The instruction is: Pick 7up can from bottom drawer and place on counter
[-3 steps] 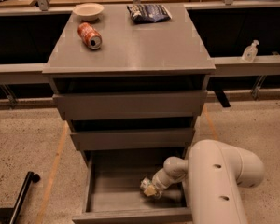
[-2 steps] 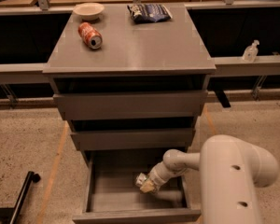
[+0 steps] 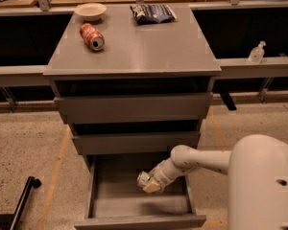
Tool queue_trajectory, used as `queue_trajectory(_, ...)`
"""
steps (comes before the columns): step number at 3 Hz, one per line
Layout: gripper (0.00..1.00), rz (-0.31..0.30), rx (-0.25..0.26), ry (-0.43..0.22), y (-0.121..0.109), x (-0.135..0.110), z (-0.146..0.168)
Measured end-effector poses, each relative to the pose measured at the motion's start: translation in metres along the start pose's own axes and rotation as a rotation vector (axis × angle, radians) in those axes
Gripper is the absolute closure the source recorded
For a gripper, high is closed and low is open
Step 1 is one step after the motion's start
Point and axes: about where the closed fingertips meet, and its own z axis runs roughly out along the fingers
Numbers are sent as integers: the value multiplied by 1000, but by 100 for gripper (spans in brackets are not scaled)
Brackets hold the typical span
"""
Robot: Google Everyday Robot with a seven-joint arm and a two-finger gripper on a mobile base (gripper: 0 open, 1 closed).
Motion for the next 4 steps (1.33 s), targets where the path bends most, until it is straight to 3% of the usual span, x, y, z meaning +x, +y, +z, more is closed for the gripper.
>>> queue_trajectory(1,100,-66,18,-29,18,-22,-47)
queue_trajectory(2,100,-143,85,-55,32,-54,-124)
queue_trajectory(3,100,-197,122,-98,27,-82,-184)
queue_trajectory(4,100,-251,209,-88,13,-124,-253)
